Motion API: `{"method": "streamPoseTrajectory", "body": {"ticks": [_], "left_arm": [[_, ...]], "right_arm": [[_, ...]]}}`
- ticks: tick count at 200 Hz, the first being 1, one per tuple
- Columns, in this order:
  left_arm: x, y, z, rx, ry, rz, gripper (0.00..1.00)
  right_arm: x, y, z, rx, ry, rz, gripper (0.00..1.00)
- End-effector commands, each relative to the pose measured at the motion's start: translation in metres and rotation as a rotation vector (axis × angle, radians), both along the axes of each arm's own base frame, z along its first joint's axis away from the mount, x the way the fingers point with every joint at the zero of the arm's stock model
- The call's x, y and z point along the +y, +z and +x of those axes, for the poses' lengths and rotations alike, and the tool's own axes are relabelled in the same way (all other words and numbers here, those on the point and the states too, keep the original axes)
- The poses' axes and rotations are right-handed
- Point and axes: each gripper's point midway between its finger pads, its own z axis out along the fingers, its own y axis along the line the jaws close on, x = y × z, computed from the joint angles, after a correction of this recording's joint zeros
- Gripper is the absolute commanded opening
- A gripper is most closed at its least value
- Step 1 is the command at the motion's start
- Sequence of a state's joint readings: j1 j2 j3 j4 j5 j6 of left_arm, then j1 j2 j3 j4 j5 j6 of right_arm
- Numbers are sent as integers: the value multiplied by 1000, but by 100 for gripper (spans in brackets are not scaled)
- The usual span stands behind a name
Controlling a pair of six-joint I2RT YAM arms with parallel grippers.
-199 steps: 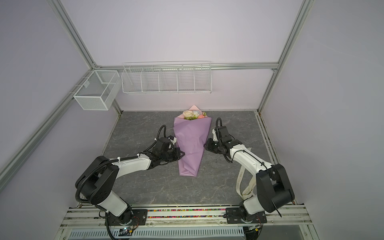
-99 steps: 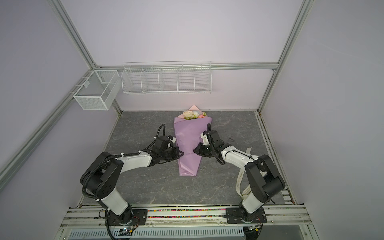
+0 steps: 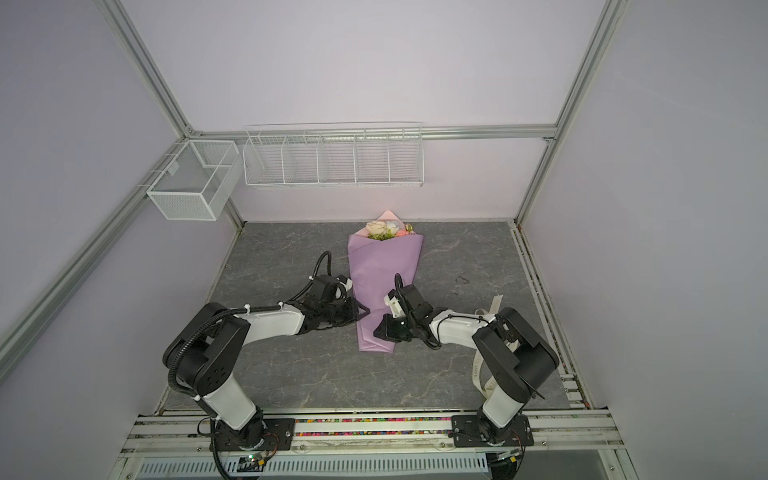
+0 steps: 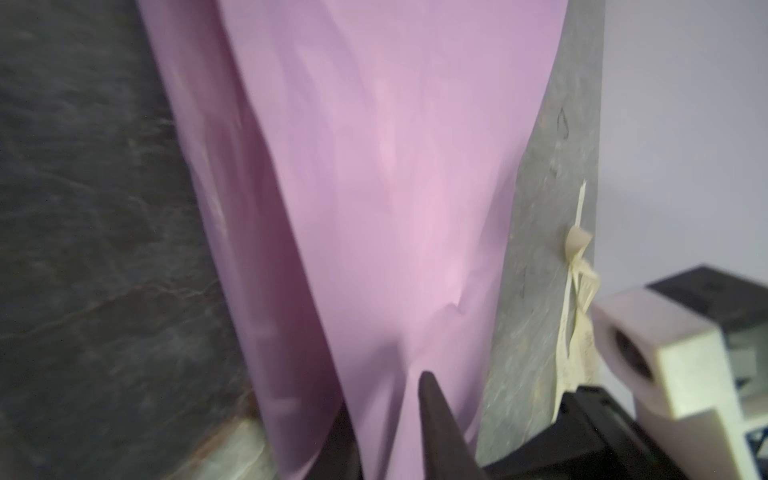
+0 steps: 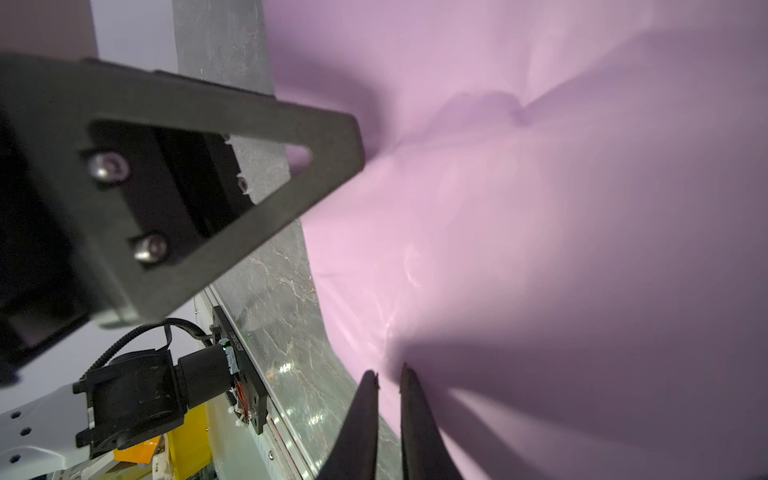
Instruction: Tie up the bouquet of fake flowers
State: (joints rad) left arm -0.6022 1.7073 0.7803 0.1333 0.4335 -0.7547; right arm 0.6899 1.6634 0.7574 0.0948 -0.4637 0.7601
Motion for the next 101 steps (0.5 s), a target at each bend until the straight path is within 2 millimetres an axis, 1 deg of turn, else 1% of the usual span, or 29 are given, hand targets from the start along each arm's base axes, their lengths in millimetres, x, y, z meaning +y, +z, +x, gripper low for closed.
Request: {"method": "streamPoseTrajectory", "body": {"ticks": [1, 23, 60, 85, 101], "left_arm": [[2, 12, -9, -1, -6, -39, 37], [5, 17, -20, 15, 5, -76, 41], [8, 18, -39, 52, 14, -102, 41], [2, 17, -49, 63, 3, -112, 40], [-1, 15, -51, 68, 3, -99, 40]], "right_arm": [[2, -4, -4, 15, 4, 11, 16], [0, -5, -7, 21, 1, 4, 16], [-2, -6, -10, 28, -2, 5, 16], [-4, -3, -11, 20, -7, 6, 16], [-4, -2, -11, 17, -10, 8, 16]]}}
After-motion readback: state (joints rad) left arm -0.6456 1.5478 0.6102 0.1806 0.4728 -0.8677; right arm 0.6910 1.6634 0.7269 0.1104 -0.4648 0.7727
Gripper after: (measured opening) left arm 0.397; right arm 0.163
